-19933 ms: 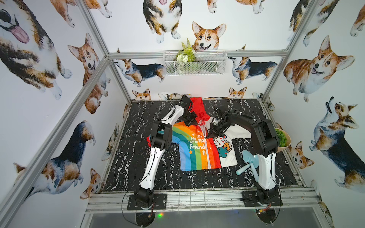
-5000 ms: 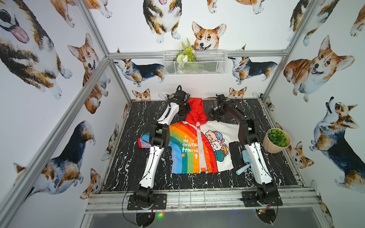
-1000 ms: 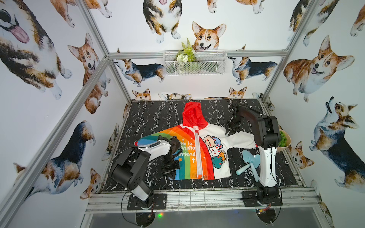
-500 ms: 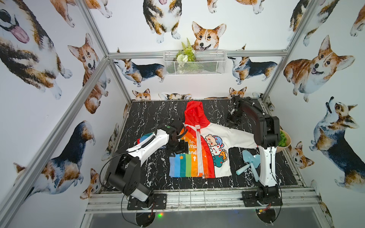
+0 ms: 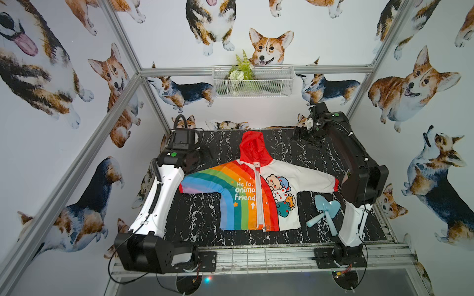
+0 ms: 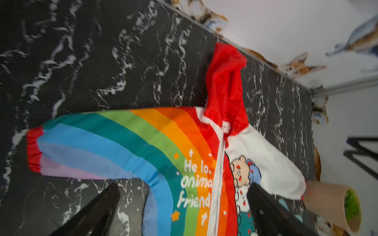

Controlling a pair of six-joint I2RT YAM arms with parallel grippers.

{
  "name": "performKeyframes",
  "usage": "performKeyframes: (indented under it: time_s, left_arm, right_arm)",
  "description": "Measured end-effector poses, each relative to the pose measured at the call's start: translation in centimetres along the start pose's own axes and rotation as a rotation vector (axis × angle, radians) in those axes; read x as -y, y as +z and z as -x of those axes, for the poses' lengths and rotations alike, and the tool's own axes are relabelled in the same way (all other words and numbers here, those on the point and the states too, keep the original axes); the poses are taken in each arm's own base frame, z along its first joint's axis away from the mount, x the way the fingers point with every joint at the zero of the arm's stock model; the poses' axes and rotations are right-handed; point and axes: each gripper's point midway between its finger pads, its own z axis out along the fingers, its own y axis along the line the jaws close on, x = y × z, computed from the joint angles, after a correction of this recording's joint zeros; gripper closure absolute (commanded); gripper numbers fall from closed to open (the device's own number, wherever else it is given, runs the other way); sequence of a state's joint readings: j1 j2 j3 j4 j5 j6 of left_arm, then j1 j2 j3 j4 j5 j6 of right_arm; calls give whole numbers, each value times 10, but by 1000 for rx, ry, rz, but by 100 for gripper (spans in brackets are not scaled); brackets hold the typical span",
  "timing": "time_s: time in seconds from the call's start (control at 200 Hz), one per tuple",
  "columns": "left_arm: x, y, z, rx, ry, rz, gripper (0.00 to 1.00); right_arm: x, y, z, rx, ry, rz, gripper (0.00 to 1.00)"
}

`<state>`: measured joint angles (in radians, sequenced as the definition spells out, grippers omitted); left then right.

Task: Unzip the jacket
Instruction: Smooth out the jacket at the center of the board, then reset both arms

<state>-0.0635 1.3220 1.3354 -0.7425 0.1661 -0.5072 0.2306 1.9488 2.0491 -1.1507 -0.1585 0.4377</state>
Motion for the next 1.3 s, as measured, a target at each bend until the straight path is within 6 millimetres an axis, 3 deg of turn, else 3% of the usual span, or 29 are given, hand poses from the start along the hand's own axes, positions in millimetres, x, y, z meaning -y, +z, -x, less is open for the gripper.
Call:
performKeyframes:
  time_s: [0.095,0.34,0.656,0.981,1.126,1.301]
  left_arm:
    - [-38,4,11,118,-42,42,0]
    - [-67,10,15,306,116,100,0]
    - [-112,60,-41,206,231,183,0]
    - [-118,99,-62,217,316,115,0]
    - [-117,111,-59,256,355,92,0]
    - [-112,127,-55,306,403,66,0]
  right_arm:
    - [20,-7,-4,37,-21,-89,1]
    - [63,2,-20,145,-44,-202,1]
    - [95,20,-34,273,-183,-241,1]
    - [138,56,-58,341,-241,-254,1]
    - [147,69,-71,354,-239,-230,1]
    - [157,71,-66,421,-224,-201,1]
